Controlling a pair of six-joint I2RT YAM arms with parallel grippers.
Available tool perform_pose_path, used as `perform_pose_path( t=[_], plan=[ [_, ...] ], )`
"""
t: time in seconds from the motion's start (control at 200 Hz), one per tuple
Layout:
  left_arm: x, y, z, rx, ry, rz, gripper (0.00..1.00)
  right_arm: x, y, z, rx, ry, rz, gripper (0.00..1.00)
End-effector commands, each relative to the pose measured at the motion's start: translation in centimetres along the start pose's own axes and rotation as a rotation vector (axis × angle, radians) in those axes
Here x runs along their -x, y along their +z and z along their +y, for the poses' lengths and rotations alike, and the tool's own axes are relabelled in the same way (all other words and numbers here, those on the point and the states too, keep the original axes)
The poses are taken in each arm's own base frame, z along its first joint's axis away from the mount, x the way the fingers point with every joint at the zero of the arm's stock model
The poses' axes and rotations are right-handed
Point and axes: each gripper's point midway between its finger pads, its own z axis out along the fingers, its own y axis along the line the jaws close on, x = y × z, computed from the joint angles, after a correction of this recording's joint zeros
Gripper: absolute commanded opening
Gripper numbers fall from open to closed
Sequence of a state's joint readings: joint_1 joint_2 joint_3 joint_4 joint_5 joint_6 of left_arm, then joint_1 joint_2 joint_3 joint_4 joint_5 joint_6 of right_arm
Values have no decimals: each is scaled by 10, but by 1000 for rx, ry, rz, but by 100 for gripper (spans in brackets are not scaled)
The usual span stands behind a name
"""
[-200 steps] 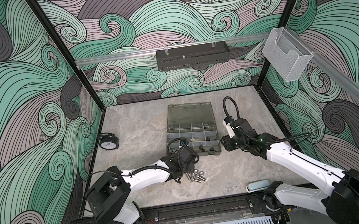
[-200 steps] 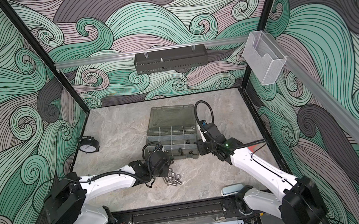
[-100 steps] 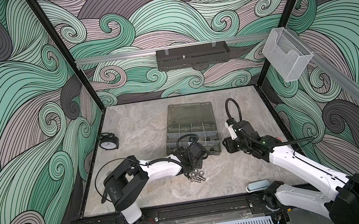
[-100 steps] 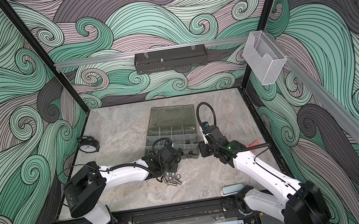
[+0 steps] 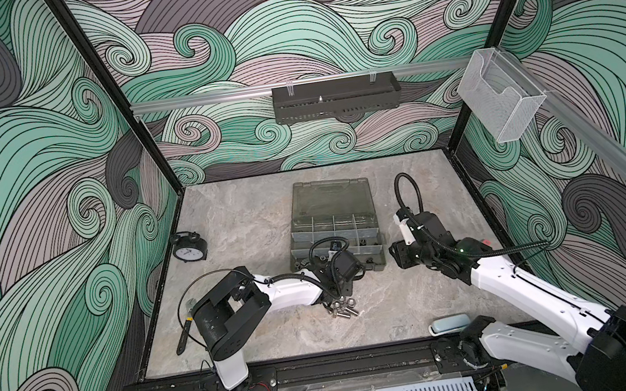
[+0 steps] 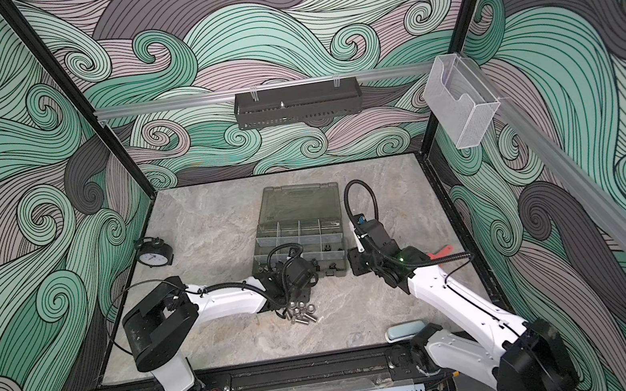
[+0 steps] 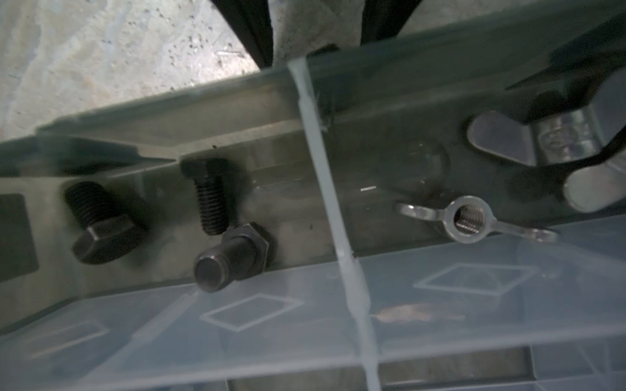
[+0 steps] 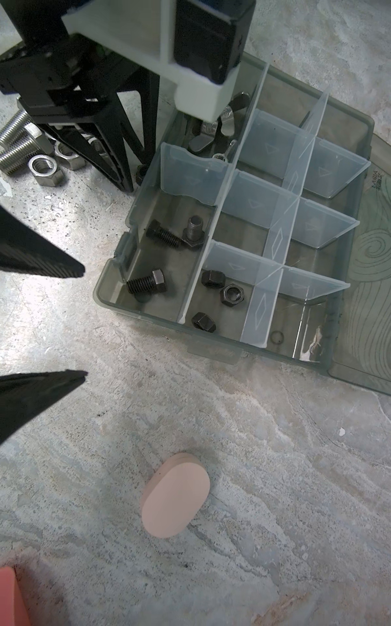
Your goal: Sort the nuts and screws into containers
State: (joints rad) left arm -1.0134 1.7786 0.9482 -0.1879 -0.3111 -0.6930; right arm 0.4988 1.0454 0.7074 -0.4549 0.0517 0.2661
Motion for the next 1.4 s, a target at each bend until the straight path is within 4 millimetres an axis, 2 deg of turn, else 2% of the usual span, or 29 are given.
perform_pose_path(
  t=[0.0,0.41,0.6,0.881,1.061,1.171,1.301,1.396],
  plan=[
    [6,1,2,37,-17,-17,45,-5,1,-5,-18,8,10,46],
    [5,13,5,53,-17,-3,40,-7,-1,-6,-17,26,5,46],
    [2,12,6,47,-23,-1,30,-8,-4,-7,-19,35,-2,46],
    [-2,10,2,32,21,25,24,-9,-5,-6,-14,36,0,46],
    [-6,0,-6,24,82,36,23,-9,-7,-8,-20,32,-6,46],
    [-4,-12,-14,5,111,28,23,-10,-9,-9,-25,28,-9,46],
    [4,-26,-28,-56,115,28,24,-10,-10,-12,-34,32,-14,46],
    [17,-35,-42,-109,124,14,23,-9,-11,-10,-19,48,-16,47]
  ],
)
